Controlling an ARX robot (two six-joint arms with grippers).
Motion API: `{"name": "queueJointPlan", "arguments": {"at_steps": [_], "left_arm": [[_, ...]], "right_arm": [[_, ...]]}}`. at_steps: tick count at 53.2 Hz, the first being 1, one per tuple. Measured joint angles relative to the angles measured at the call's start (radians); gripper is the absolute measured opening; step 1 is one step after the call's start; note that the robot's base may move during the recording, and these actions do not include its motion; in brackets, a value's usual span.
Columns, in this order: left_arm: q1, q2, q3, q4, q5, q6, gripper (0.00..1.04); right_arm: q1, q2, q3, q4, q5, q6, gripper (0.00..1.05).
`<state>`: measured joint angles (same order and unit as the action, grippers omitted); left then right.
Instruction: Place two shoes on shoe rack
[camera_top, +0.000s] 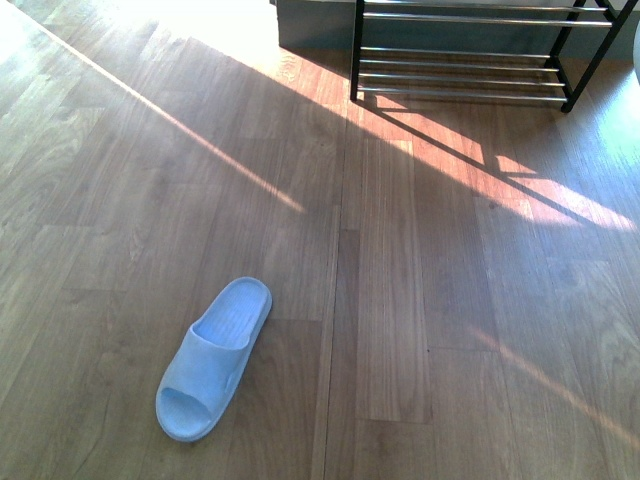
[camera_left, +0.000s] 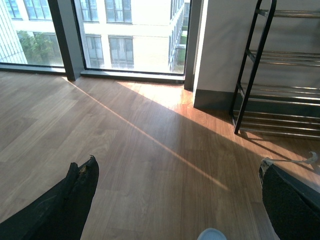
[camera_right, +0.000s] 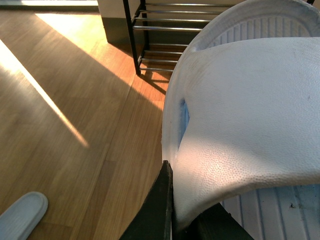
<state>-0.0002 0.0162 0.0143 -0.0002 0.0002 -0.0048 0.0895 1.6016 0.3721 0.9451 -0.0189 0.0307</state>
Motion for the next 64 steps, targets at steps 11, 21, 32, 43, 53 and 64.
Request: {"name": "queueJointPlan", "arguments": {"at_steps": [11,21,32,43,53,64], "left_arm": [[0.019,0.493,0.156,-0.067,-0.153,0.001,0.95],[0.035,1.059,0.29,0.293,-0.076,0.258,0.95],[0.011,1.595,0.499,0.394,-0.017,0.586,0.95],[-0.013,1.987,0.724,0.384,0.026,0.855,0.95],[-0.048,2.309,0.878,0.452,0.02,1.177,0.95],[-0.089,2.626,1.069,0.299,0.15,1.567,0.95]], "right_arm": [[0.0,0.0,0.0,0.0,0.0,0.0,0.01],[0.0,0.0,0.0,0.0,0.0,0.0,0.01],[0.001,0.0,0.0,0.0,0.0,0.0,0.01],[0.001,0.0,0.0,0.0,0.0,0.0,0.01],[0.001,0.0,0.0,0.0,0.0,0.0,0.01],[0.001,0.0,0.0,0.0,0.0,0.0,0.01]]}}
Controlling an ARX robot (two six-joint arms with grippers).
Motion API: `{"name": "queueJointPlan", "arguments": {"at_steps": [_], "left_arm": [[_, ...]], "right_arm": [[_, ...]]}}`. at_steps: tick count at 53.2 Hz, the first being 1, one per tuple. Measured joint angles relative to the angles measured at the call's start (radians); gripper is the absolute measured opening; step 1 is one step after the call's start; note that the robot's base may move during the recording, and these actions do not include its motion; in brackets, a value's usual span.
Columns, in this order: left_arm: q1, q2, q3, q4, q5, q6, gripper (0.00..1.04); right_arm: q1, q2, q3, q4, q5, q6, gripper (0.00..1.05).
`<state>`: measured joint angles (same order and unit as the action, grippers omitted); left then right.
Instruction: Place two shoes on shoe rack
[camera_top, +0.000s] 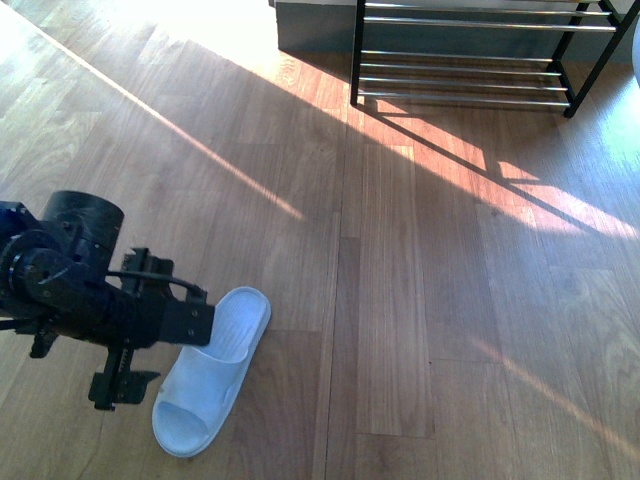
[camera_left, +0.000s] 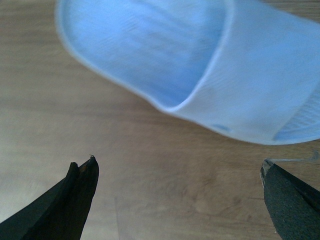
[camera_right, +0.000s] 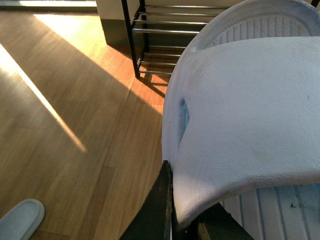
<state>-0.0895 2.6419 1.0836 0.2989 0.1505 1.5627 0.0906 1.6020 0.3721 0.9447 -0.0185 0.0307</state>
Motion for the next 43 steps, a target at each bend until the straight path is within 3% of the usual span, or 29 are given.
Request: {"name": "queueJointPlan", "arguments": {"at_steps": [10,31,37,43], "left_arm": [[-0.034,0.077,0.082,-0.204,-0.014,0.212,0.95],[-0.021,0.17,0.186,-0.256,-0.048,0.28,0.95],[-0.021,0.175,0.186,-0.231,-0.05,0.257,0.95],[-0.027,0.187,0.176,-0.092,0.026,0.213,0.95]], "right_arm": [[0.0,0.0,0.0,0.0,0.0,0.0,0.01],[0.0,0.0,0.0,0.0,0.0,0.0,0.01],[0.0,0.0,0.0,0.0,0.0,0.0,0.01],[0.0,0.0,0.0,0.0,0.0,0.0,0.01]]}}
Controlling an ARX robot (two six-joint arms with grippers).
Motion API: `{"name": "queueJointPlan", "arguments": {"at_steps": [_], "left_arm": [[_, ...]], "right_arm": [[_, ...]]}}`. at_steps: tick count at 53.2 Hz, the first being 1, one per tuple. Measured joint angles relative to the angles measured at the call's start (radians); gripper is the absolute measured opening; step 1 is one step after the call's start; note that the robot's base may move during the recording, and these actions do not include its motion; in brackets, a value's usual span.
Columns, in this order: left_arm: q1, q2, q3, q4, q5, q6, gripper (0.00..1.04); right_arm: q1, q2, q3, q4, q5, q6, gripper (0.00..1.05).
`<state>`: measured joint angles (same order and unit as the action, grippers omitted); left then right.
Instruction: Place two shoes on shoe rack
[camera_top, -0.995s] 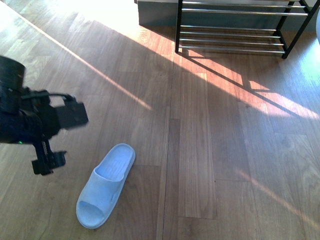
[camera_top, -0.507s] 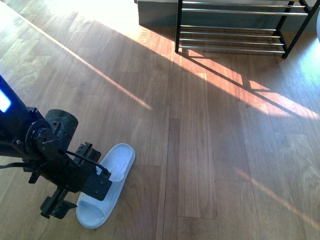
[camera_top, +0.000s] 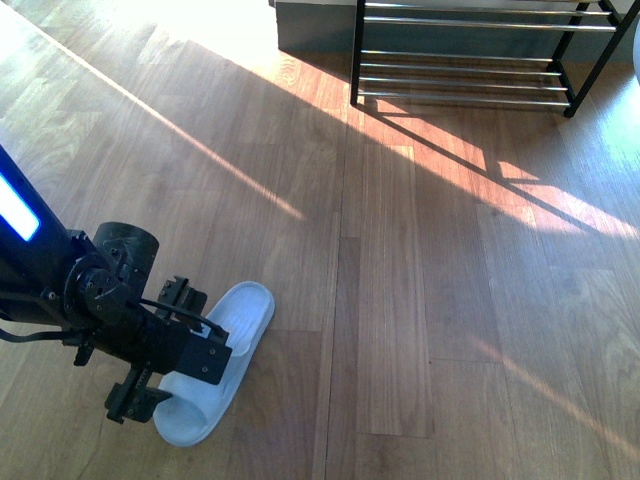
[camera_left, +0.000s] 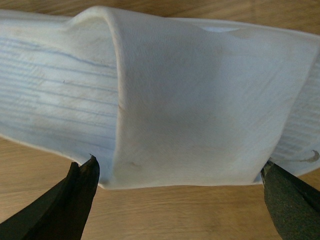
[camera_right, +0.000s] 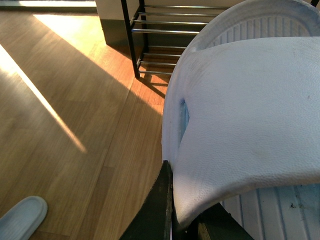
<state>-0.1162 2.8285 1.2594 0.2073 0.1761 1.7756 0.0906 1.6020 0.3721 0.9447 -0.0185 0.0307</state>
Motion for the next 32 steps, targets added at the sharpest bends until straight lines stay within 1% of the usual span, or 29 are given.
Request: {"name": "queueJointPlan", "arguments": {"at_steps": [3,8,16,19,32], "left_arm": [[-0.003,-0.014,0.001,-0.018,0.016,-0.019,0.95],[-0.019,-0.061,0.006,-0.14,0.011,-0.027,0.95],[-0.024,-0.067,0.058,-0.265,-0.042,-0.039,0.95],[-0.021,-0.052,0.073,-0.278,-0.054,-0.048,0.95],[-0.027,0.007,0.119,-0.272,-0.053,-0.068,0.95]], "right_arm": [[0.0,0.0,0.0,0.0,0.0,0.0,0.01],[0.0,0.0,0.0,0.0,0.0,0.0,0.01],[0.0,0.0,0.0,0.0,0.0,0.0,0.01],[0.0,0.0,0.0,0.0,0.0,0.0,0.01],[0.0,0.0,0.0,0.0,0.0,0.0,0.01]]}}
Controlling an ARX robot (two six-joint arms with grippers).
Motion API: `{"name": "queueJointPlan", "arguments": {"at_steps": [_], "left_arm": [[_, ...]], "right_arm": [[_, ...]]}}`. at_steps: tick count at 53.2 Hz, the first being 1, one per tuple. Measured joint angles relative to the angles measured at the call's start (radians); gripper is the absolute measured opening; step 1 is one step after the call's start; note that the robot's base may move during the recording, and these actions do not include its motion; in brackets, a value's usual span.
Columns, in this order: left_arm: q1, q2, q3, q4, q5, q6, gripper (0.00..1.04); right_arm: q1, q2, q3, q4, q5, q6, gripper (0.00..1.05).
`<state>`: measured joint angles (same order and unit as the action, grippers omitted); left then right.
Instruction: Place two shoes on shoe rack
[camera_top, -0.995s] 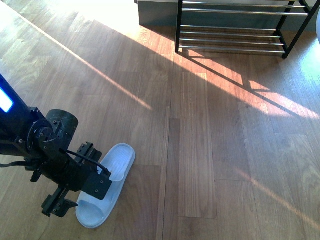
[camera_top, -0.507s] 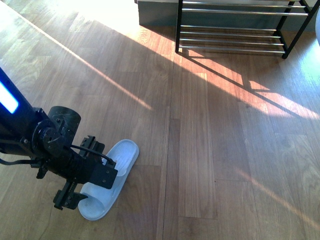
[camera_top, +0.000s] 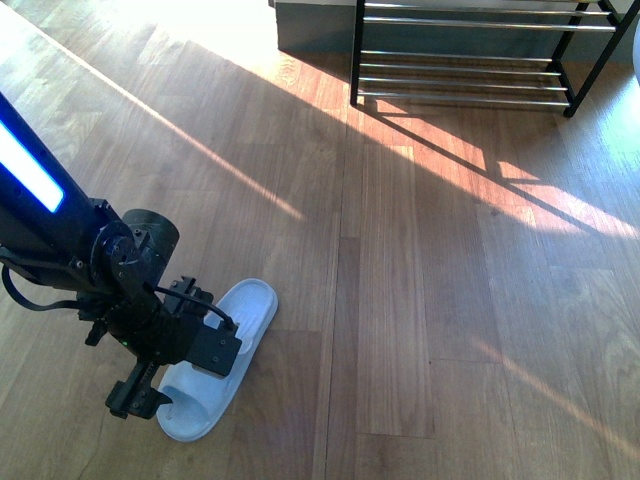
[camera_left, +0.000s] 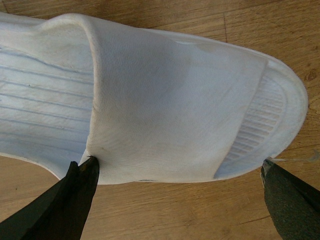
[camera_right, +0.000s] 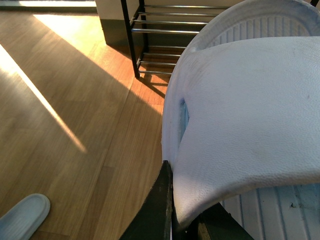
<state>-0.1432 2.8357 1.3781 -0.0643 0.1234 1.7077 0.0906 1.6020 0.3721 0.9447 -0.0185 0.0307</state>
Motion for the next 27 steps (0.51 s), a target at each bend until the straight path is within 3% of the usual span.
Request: {"name": "queueJointPlan", "arguments": {"at_steps": [14,27], "left_arm": [[-0.008,-0.005,-0.013,0.04,0.044,-0.005,0.95],[-0.015,-0.084,-0.006,-0.105,0.008,0.0,0.95]], "right_arm": [[0.0,0.0,0.0,0.0,0.0,0.0,0.01],[0.0,0.0,0.0,0.0,0.0,0.0,0.01]]}}
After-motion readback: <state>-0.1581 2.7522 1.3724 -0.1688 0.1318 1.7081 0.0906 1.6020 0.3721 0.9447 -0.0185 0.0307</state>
